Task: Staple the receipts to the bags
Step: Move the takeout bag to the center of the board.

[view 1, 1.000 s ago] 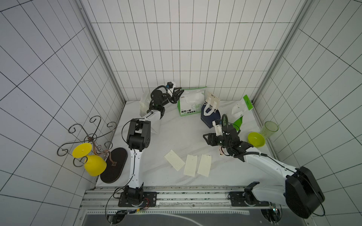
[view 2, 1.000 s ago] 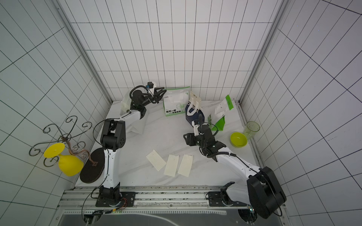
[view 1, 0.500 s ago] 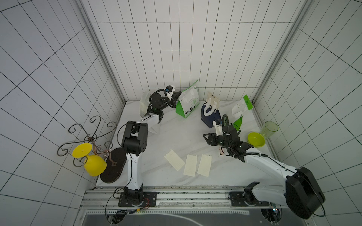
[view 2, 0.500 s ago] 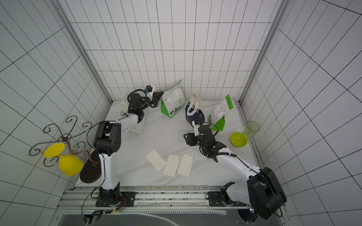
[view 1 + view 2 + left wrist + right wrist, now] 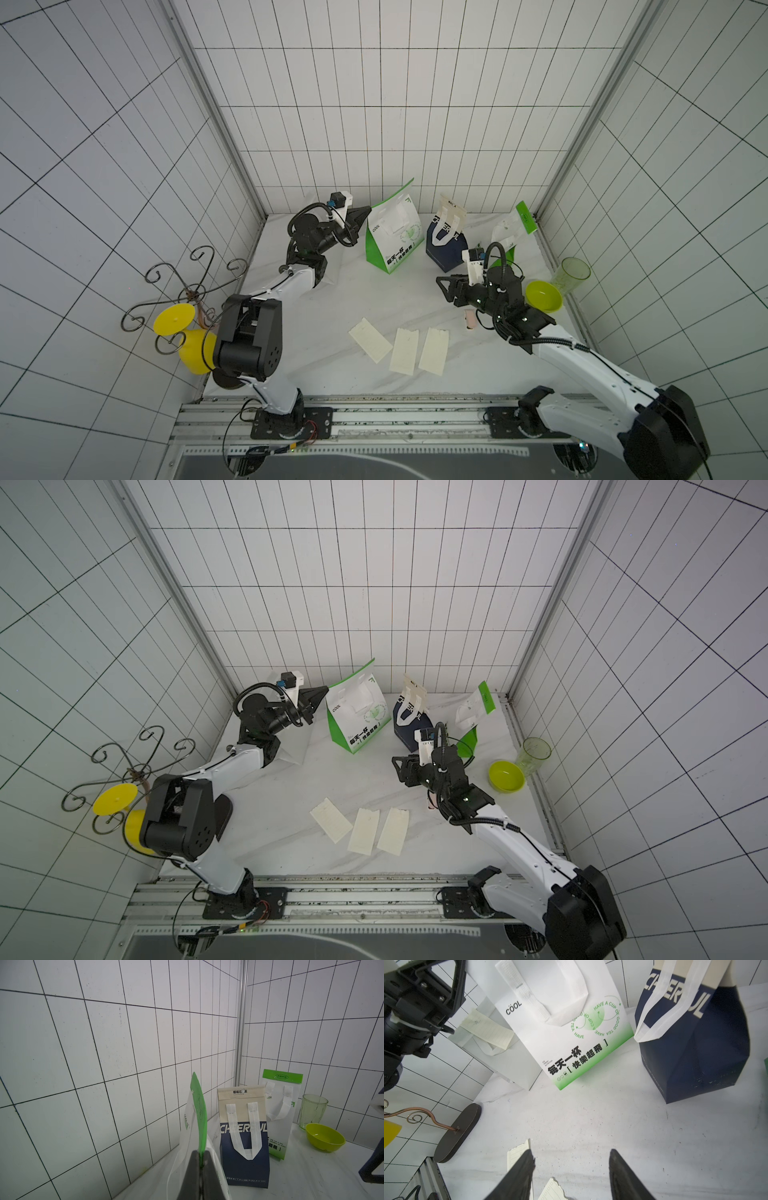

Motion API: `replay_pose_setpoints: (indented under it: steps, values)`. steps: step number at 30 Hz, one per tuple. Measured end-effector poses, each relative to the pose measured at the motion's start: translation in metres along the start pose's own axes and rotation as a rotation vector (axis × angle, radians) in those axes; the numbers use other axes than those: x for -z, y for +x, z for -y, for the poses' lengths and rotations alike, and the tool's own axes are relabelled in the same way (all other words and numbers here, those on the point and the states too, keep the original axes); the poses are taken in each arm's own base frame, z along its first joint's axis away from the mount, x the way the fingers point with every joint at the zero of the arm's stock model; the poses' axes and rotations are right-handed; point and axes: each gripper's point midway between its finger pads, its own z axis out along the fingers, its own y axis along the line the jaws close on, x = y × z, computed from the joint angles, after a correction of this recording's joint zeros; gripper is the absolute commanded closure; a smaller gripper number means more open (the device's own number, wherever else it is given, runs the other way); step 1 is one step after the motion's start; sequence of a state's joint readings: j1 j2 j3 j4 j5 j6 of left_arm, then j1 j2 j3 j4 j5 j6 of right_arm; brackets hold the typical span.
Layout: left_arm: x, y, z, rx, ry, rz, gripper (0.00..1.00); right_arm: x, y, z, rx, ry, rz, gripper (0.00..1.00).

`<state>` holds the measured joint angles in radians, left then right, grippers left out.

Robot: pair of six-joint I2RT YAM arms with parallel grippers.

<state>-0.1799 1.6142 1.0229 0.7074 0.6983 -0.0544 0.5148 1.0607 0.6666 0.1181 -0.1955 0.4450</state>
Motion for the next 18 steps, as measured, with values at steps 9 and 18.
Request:
replay_pose_setpoints:
  steps: [9,18]
  values:
    - [0.012,0.006,0.080,-0.013,-0.107,-0.055,1.00,-0.006,0.011,-0.013,-0.064,-0.010,-0.024,0.41]
    - [0.017,0.025,0.114,-0.088,-0.316,-0.115,1.00,-0.025,-0.005,-0.027,-0.155,0.039,-0.033,0.40]
